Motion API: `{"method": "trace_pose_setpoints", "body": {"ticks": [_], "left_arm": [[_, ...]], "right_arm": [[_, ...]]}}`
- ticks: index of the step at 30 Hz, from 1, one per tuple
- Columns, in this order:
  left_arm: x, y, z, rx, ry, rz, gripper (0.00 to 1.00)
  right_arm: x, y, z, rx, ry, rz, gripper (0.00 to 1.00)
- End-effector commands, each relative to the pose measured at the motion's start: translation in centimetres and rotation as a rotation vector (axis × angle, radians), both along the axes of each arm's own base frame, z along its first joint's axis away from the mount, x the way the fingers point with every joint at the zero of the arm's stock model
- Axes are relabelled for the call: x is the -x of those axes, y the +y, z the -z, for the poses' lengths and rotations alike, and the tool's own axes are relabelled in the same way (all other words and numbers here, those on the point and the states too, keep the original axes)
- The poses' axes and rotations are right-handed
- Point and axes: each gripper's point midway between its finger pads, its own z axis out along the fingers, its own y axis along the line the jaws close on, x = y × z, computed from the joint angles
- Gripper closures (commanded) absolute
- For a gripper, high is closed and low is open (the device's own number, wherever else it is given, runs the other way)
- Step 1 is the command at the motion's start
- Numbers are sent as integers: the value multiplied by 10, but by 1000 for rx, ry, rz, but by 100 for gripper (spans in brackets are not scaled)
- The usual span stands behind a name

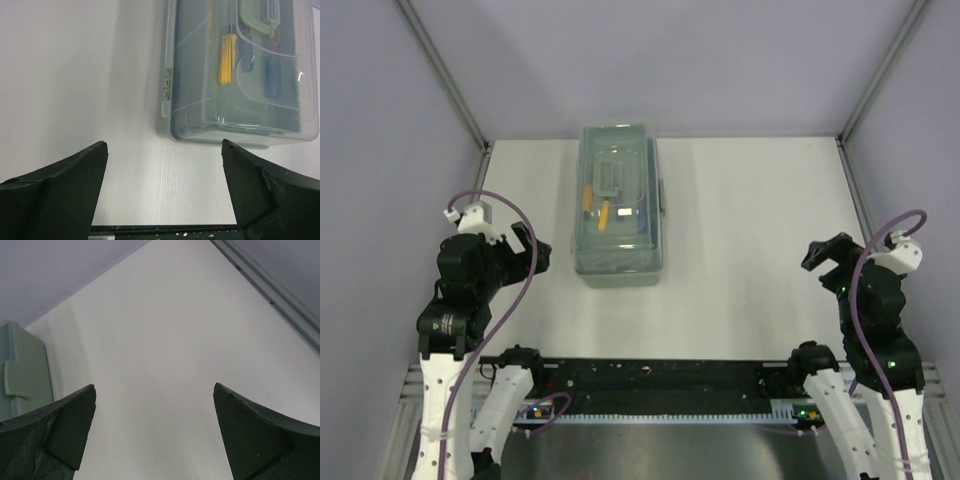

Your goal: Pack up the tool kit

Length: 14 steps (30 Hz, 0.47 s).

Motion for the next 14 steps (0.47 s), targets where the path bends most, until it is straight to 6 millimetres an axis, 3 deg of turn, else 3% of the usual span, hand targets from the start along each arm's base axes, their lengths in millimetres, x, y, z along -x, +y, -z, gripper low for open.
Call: {"method": "trace_pose_setpoints", "body": {"ticks": [1, 14], "left_arm": [[-4, 7, 0, -22, -11, -38, 2], [-8, 10, -4, -24, -20, -55, 2]], "right_arm": [[2, -13, 0, 17, -2, 73, 1], [-4, -10, 18, -24, 41, 87, 1]]}}
